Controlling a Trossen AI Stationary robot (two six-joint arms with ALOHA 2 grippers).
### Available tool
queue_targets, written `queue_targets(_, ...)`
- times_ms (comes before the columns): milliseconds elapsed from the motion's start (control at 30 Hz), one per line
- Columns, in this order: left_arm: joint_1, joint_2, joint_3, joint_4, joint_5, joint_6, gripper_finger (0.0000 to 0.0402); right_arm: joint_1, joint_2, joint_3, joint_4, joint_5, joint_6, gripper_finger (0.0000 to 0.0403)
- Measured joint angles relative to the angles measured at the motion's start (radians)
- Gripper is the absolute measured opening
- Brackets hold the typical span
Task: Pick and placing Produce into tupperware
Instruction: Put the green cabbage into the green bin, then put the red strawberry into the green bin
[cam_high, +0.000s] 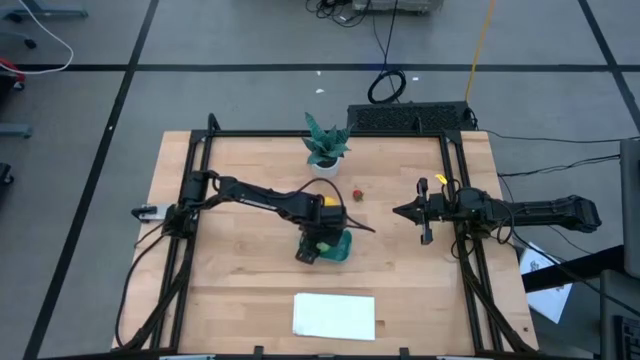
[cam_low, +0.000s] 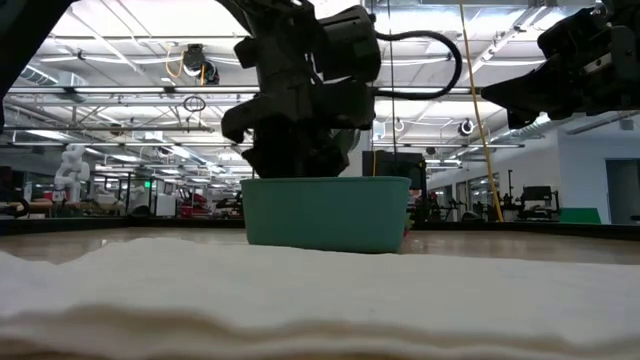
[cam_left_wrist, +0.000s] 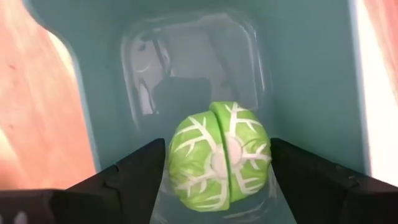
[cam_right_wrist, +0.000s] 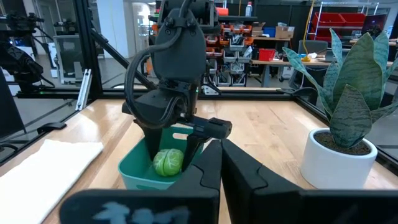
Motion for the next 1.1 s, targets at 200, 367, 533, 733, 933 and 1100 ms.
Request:
queue_targets(200,0.000,0.000,0.040,-0.061,-0.046,0.009,0.0294,0.000,0.000,0.000,0.000,0.000,0.000,0.0000)
queue_targets(367,0.000,0.000,0.091,-0.138,-0.096,0.027,0.0294,0.000,0.000,0.000,-0.001,0.000,0.000,0.0000)
queue_targets(533,0.000,0.000,0.145,-0.200,-0.112,0.028,0.0294,0.000,0.000,0.000,-0.001,0.000,0.000,0.0000)
queue_targets(733,0.000,0.000,0.152,-0.204,-0.112,0.036,0.0281,0.000,0.000,0.000,-0.001,0.000,0.000,0.0000)
queue_targets(933,0.000,0.000,0.152,-0.208,-0.118,0.043,0.0225,0.000,0.000,0.000,-0.003,0.000,0.000,0.0000)
queue_targets(1100,0.000,0.000,0.152,-0.212,-0.143,0.044,0.0167,0.000,0.000,0.000,-0.004,0.000,0.000,0.0000)
